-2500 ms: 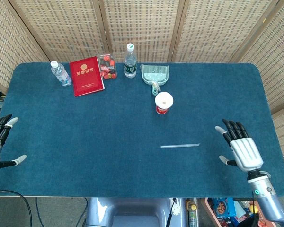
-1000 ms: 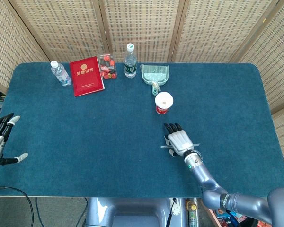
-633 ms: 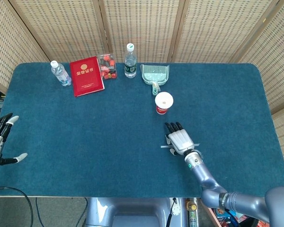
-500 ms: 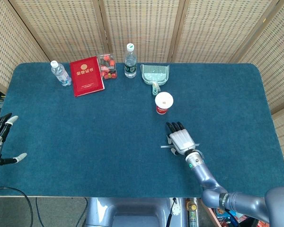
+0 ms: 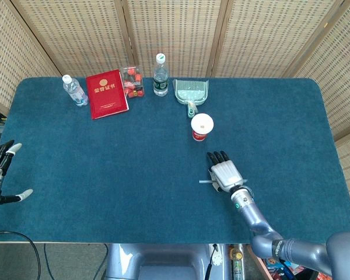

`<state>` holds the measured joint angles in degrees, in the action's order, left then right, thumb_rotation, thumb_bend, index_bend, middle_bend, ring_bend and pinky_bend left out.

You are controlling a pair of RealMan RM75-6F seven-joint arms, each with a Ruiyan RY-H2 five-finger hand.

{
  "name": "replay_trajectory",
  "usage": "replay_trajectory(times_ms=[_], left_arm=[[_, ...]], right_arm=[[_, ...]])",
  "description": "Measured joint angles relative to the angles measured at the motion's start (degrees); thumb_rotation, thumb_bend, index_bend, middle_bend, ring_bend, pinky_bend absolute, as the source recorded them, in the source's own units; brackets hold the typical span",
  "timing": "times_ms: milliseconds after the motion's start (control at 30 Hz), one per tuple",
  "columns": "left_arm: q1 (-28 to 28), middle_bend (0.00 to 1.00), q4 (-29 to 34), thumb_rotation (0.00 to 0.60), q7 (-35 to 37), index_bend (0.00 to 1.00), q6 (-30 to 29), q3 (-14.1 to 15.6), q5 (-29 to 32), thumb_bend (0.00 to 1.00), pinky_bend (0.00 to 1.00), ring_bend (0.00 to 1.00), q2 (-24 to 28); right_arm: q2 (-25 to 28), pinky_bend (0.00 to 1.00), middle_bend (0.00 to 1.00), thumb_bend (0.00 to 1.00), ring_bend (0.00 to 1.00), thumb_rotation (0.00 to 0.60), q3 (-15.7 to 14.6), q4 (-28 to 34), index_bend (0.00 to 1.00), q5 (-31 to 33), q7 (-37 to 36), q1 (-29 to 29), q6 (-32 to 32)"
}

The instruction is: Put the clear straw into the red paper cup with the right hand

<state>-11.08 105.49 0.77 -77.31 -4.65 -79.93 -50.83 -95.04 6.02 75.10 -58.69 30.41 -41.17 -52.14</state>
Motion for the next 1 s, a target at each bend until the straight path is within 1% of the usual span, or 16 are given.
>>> replay_trajectory(times_ms=[167, 267, 467, 567, 667, 767, 867, 900, 1000], left_arm=[[0.05, 0.00, -0.27, 0.600, 0.33, 0.00, 0.12, 0.06, 0.10, 0.00, 0.00, 0.00, -0.07], [-0.03, 0.00, -0.43, 0.600, 0.53, 0.00, 0.31, 0.06, 0.10, 0.00, 0.00, 0.00, -0.18], [-0.20, 0.00, -0.63, 0.600, 0.66, 0.00, 0.59, -0.01, 0.18, 0.00, 0.00, 0.00, -0.24], [-0.35, 0.00, -0.64, 0.600, 0.65, 0.00, 0.79, -0.07, 0.23, 0.00, 0.00, 0.00, -0.28], [-0.48, 0.00, -0.55, 0.600, 0.53, 0.00, 0.93, -0.09, 0.21, 0.00, 0.00, 0.00, -0.36], [-0.60, 0.00, -0.47, 0.600, 0.26, 0.00, 1.07, -0.10, 0.23, 0.00, 0.00, 0.00, -0.45], [-0.74, 0.00, -0.36, 0.600, -0.19, 0.00, 1.30, -0.10, 0.35, 0.00, 0.00, 0.00, -0.54], [-0.81, 0.00, -0.29, 0.600, -0.41, 0.00, 1.46, -0.08, 0.39, 0.00, 0.00, 0.00, -0.56], [-0.87, 0.00, -0.05, 0.600, -0.98, 0.00, 1.53, -0.05, 0.51, 0.00, 0.00, 0.00, -0.54]], right_arm=[[0.03, 0.00, 0.11, 0.45, 0.00, 0.600, -0.09, -0.01, 0.66, -2.23, -1.80, 0.35, -0.94], [0.79, 0.00, 0.12, 0.45, 0.00, 0.600, 0.16, 1.02, 0.66, -3.66, -3.56, 0.67, -1.84], [4.50, 0.00, 0.13, 0.46, 0.00, 0.600, 2.25, 6.30, 0.66, -7.42, -10.76, 1.54, -4.59], [7.46, 0.00, 0.13, 0.46, 0.00, 0.600, 4.09, 9.90, 0.66, -9.22, -16.57, 1.99, -5.70], [10.76, 0.00, 0.14, 0.46, 0.00, 0.600, 6.54, 13.73, 0.66, -10.18, -23.95, 2.35, -6.02], [14.44, 0.00, 0.14, 0.46, 0.00, 0.600, 9.83, 17.22, 0.66, -10.29, -32.32, 2.47, -5.53], [18.50, 0.00, 0.14, 0.48, 0.00, 0.600, 14.53, 19.72, 0.66, -9.04, -40.55, 2.03, -3.77], [19.91, 0.00, 0.14, 0.48, 0.00, 0.600, 16.74, 20.31, 0.66, -7.95, -43.33, 1.62, -2.75], [21.98, 0.00, 0.14, 0.49, 0.00, 0.600, 21.89, 20.86, 0.66, -3.81, -48.00, 0.21, -0.48]])
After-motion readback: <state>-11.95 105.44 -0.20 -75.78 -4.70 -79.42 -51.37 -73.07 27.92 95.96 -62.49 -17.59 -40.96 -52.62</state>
